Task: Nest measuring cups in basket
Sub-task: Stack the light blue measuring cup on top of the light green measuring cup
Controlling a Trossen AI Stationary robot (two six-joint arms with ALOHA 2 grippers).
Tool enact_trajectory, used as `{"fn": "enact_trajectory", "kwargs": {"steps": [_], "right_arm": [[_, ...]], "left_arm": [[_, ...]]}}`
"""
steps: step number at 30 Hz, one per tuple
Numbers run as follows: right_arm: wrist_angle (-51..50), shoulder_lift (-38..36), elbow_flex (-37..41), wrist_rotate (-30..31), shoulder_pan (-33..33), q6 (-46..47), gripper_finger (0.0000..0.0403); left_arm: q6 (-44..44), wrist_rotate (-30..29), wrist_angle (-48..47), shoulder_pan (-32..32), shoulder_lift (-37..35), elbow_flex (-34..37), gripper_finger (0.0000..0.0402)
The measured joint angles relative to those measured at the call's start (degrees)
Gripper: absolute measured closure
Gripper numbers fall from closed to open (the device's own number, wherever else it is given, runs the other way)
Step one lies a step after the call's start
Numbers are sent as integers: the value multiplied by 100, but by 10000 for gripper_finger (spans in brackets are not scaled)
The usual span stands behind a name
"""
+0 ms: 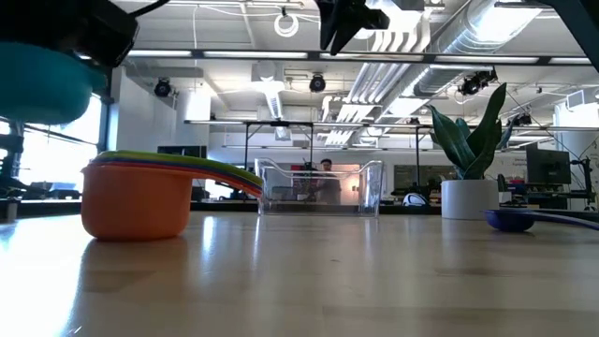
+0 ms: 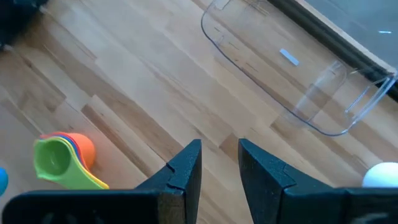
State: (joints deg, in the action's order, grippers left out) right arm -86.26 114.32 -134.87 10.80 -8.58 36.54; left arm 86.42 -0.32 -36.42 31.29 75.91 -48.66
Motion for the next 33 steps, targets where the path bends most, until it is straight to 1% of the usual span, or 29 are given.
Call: {"fn": "enact_trajectory", "kwargs": {"steps": [7,12,19,21,25,27,31,33], "right_arm": [[-88,0,0,-8,2,-360,306],[-122,0,0,-9,1,-596,306],[-123,0,0,14,2,-741,306],[-109,0,0,14,2,-816,306],[-119,0,0,9,2,-837,306],[-129,-1,0,8,2,-853,306],[-128,-2,-2,12,2,-853,306],[-101,-2,-2,1,2,-853,306]], "left_arm": [[1017,0,121,274,537,4,392],[1388,2,287,415,839,0,390],[1620,-7,416,478,1011,2,381],[1646,-3,322,483,1026,8,381],[1698,2,477,534,1129,9,383],[1702,-13,821,542,1235,1,383],[1704,-26,996,542,1339,1,383],[1702,-21,918,542,1361,10,383]]}}
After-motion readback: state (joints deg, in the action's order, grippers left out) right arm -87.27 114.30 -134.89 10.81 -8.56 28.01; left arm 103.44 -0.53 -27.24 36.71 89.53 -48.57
